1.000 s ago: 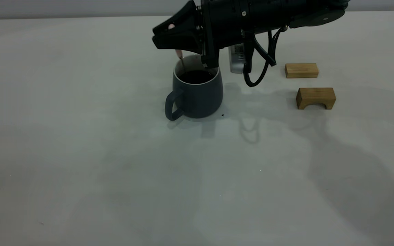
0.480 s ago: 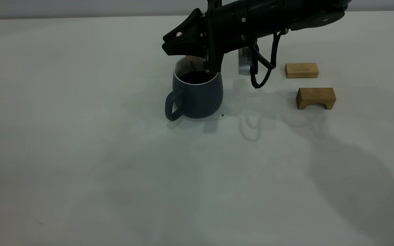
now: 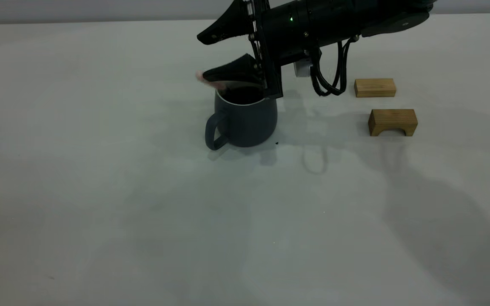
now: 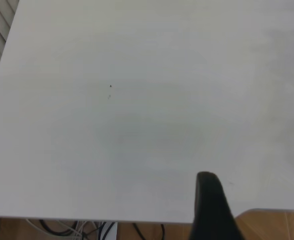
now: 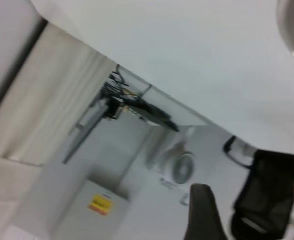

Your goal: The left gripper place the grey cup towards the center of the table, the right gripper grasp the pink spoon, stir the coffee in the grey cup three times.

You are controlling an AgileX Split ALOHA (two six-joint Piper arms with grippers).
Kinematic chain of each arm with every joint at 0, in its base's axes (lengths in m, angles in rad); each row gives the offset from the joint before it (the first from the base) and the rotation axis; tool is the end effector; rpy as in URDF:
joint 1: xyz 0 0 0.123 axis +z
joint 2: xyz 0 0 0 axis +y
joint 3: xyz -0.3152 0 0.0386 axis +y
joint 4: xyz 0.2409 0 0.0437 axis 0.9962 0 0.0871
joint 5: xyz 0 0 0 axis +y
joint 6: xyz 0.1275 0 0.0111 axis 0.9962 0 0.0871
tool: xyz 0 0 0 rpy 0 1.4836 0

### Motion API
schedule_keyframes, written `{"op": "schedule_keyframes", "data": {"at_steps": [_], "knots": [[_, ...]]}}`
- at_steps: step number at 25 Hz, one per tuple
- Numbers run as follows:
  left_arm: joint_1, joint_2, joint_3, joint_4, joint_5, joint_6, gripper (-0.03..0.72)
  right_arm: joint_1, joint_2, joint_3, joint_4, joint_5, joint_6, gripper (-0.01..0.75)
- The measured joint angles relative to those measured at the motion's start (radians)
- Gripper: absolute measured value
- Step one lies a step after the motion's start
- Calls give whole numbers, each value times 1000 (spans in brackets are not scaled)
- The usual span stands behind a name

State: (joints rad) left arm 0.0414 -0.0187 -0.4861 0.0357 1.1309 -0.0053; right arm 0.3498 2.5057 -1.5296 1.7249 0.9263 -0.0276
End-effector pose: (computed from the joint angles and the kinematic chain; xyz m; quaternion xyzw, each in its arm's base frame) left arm -0.0165 0.0035 0.2448 -0.0217 0.8694 0.0267 0.4929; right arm 0.4429 0.2692 0.0543 -0.3964 -0.7331 -0.5272 0.1660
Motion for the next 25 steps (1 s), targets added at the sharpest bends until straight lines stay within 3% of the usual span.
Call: {"op": "schedule_keyframes", "data": {"at_steps": [7, 14, 17, 20, 25], "knots": [[0, 0, 0, 0, 0, 0, 530, 0, -70, 0, -227, 41, -315, 567], [0, 0, 0, 0, 0, 0, 530, 0, -276, 0, -763, 52, -600, 568], [0, 0, 0, 0, 0, 0, 530, 0, -416, 0, -987, 44, -556, 568], [0, 0, 0, 0, 0, 0, 530, -18, -538, 0, -1192, 81, -378, 568], [0, 0, 0, 0, 0, 0, 530, -105, -666, 0, -1511, 266, -24, 568]]}}
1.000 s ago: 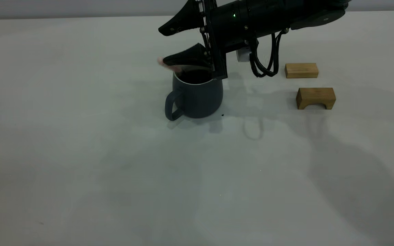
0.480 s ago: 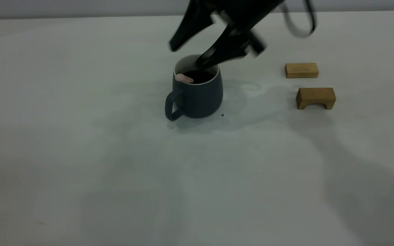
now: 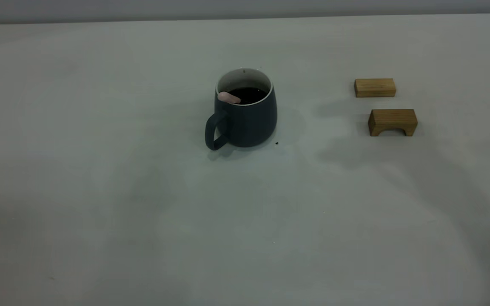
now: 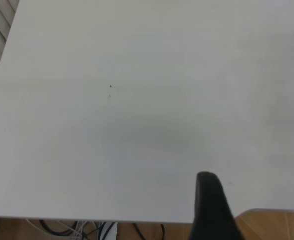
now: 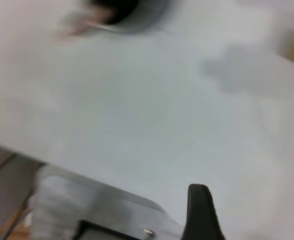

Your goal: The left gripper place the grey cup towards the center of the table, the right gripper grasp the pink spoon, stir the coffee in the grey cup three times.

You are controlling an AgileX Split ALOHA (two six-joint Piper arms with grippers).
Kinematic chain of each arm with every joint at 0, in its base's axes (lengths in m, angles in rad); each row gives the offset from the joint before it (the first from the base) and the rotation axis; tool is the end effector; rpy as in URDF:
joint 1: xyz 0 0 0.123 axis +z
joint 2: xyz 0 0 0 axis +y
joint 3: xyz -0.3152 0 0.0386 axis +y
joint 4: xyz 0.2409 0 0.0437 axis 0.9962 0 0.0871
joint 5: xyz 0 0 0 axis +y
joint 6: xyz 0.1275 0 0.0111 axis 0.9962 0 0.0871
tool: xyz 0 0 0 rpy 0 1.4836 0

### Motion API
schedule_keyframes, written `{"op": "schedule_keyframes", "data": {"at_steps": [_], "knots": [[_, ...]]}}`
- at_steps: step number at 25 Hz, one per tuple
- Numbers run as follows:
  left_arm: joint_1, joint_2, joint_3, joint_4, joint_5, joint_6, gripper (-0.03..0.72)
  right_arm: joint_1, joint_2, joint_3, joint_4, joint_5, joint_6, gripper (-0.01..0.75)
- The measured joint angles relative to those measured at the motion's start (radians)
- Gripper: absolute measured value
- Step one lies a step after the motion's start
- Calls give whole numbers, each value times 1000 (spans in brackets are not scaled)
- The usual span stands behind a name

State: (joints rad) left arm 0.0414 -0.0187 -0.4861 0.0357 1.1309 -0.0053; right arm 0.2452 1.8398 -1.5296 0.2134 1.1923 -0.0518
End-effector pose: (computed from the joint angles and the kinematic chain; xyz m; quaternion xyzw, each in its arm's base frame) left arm -0.0165 0.0035 0.2448 -0.0217 0.8694 0.0267 0.4929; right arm 0.3665 0.1177 0.2609 -0.1155 0.9851 0.1087 0.0670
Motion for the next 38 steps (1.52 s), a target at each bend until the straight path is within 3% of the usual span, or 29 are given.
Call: {"op": "schedule_keyframes", "data": {"at_steps": [8, 14, 32, 38], "knots": [[0, 0, 0, 0, 0, 0, 530, -44, -248, 66, -239, 32, 46, 568], [0, 0, 0, 0, 0, 0, 529, -44, -511, 165, -268, 36, 42, 568], [0, 0, 0, 0, 0, 0, 528, -44, -1744, 824, -262, 37, 40, 568], [0, 0, 0, 0, 0, 0, 528, -117, -1822, 980, -259, -5, 41, 568]]}}
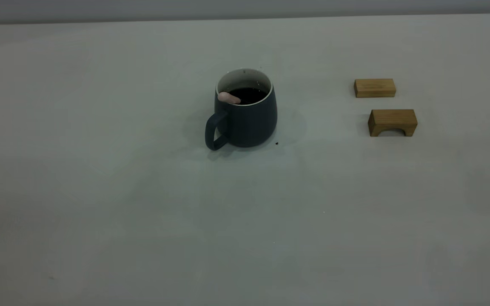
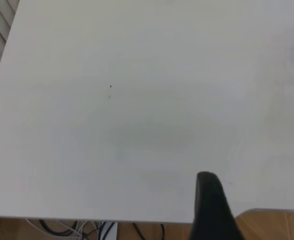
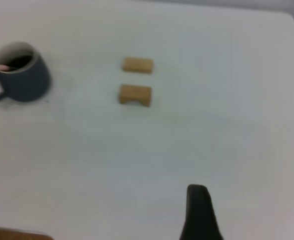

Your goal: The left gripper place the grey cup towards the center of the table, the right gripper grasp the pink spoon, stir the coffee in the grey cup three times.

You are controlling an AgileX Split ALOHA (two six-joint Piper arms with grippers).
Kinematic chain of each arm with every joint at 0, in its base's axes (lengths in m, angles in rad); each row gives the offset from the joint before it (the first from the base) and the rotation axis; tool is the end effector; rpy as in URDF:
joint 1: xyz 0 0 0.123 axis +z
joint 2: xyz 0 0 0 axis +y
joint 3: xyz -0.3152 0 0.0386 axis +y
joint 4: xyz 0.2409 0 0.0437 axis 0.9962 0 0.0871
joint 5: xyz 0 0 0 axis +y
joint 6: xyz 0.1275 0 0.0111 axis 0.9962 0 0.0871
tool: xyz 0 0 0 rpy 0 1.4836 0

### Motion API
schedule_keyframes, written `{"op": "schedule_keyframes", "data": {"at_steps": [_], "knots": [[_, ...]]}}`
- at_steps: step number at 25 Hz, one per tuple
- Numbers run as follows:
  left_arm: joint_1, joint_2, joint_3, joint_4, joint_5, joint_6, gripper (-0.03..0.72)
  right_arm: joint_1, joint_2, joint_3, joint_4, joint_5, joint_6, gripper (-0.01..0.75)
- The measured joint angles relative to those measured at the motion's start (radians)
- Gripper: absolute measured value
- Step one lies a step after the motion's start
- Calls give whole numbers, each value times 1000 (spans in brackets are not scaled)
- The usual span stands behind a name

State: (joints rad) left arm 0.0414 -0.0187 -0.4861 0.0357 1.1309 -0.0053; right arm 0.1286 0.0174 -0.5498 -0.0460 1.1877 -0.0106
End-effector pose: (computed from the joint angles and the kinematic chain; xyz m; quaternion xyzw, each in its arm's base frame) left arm -0.0165 0.0035 0.2448 -0.0217 0.8694 0.0267 0.4929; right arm -0.0204 -0.0081 0.2582 -0.0583 0.8748 0.0055 0.4810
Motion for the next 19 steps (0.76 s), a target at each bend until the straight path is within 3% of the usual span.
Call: {"op": "schedule_keyframes", "data": {"at_steps": [4, 19], "knots": [[0, 0, 0, 0, 0, 0, 528, -59, 0, 78, 0, -33, 1, 568], [0, 0, 0, 0, 0, 0, 528, -62, 0, 81, 0, -52, 2, 568]]}}
